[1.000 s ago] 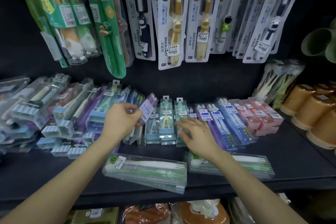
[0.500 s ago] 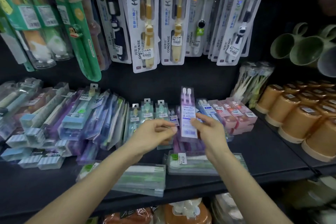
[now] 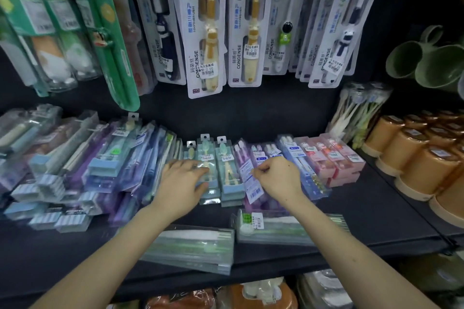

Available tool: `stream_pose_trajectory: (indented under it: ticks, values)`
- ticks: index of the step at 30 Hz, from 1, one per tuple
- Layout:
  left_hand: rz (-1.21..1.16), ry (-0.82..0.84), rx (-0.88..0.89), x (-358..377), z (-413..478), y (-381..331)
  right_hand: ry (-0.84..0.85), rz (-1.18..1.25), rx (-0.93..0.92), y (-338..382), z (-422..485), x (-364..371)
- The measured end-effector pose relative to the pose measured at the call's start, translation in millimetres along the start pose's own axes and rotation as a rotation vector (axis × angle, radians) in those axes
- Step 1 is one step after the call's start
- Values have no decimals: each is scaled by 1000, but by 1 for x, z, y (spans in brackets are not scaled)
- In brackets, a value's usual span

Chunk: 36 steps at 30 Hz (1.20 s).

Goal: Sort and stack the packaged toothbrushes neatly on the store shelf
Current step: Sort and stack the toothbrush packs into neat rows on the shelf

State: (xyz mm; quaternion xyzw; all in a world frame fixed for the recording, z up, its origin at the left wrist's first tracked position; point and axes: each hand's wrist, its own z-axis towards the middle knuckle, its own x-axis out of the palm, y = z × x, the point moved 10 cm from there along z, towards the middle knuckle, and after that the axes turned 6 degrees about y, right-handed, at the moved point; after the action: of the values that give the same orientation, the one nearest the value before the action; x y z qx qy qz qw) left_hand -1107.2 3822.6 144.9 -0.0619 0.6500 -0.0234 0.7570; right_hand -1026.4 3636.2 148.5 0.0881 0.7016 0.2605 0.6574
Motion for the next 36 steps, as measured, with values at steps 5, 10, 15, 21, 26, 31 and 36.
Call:
stream_pose_trajectory:
  ticks: [5,10,15,21,26,31,36]
  values:
    - [68,-132,-12,-24,-15,28,-50,-205,-49,9,1,0]
    - [95,-97,-12,-23,-20,46,-26,-94,-111,16,3,3]
    - [127,-113,10,-20,-18,44,15,-139,-127,18,0,14]
    - [139,-123,11,-18,-17,46,45,87,-53,7,6,11]
    - [170,-118,-5,-14,-16,49,-14,-209,-97,18,8,16]
    - [179,-95,-25,-9,-16,55,-89,-487,-116,23,7,11]
    - [209,-68,-23,-6,-16,60,-98,-208,-416,74,-4,25]
